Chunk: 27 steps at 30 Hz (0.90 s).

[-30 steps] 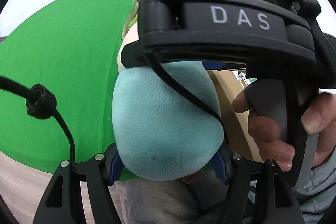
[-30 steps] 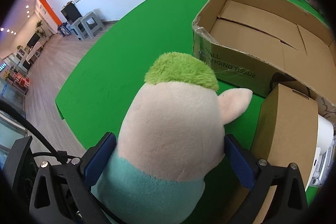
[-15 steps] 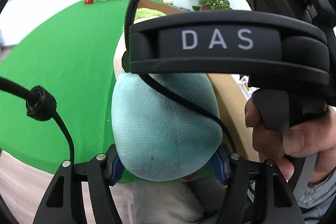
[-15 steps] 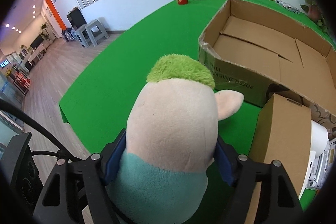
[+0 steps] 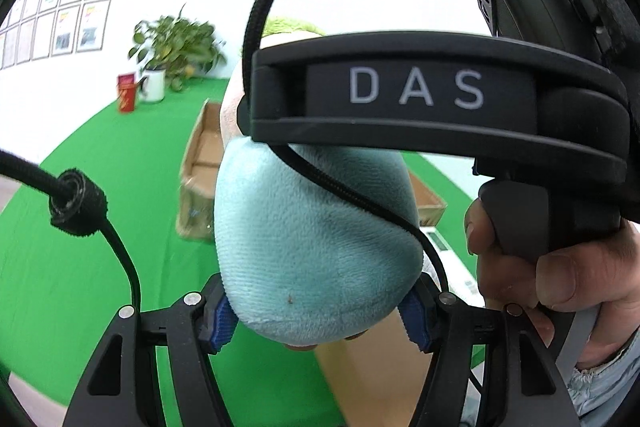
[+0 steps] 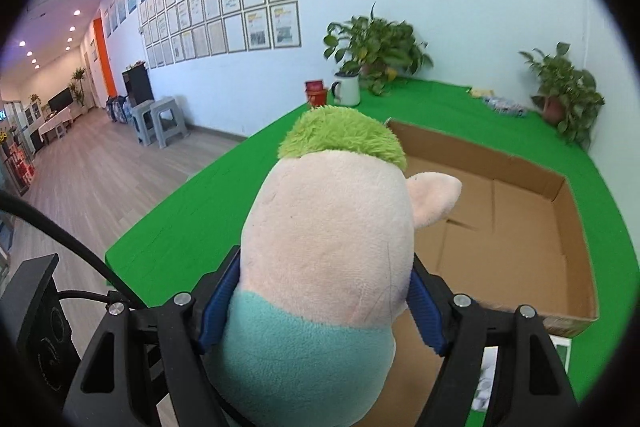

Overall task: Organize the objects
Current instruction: 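Carry the plush pig with the right gripper over the open cardboard box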

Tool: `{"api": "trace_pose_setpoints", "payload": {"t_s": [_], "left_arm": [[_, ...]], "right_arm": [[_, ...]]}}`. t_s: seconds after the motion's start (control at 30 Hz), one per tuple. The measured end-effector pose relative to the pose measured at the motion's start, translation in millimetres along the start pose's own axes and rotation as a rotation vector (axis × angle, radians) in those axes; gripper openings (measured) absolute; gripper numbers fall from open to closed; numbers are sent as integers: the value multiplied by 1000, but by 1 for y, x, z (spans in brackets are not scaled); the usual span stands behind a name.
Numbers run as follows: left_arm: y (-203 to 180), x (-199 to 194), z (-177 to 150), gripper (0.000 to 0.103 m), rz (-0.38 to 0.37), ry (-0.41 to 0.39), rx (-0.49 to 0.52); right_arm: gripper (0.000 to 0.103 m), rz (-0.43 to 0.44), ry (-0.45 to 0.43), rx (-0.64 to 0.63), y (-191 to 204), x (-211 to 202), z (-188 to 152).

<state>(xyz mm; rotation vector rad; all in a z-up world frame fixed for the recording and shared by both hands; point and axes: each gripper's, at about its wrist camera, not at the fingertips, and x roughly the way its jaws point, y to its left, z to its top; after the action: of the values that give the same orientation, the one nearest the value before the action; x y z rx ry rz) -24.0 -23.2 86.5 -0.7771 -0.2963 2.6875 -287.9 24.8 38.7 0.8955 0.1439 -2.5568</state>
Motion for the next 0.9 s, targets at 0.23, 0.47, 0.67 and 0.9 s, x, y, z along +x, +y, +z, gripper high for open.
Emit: {"api": "trace_pose_setpoints", "payload": {"t_s": [0.23,0.47,0.67,0.9], "left_arm": [[-9,32,23,64,-22,-8,40],[-12,108,55,64,-37,-29,97],[-9,144,73,64,-56,-50,124],[3,168,68,64,-88,-66,133]], "right_arm": [[75,-35,-45,13,-26,1,10],[74,-59,-93,37,-50,4,21],[74,-79,-132,54,-64,19,33],[74,-103,-148,60,-80,41,39]]}}
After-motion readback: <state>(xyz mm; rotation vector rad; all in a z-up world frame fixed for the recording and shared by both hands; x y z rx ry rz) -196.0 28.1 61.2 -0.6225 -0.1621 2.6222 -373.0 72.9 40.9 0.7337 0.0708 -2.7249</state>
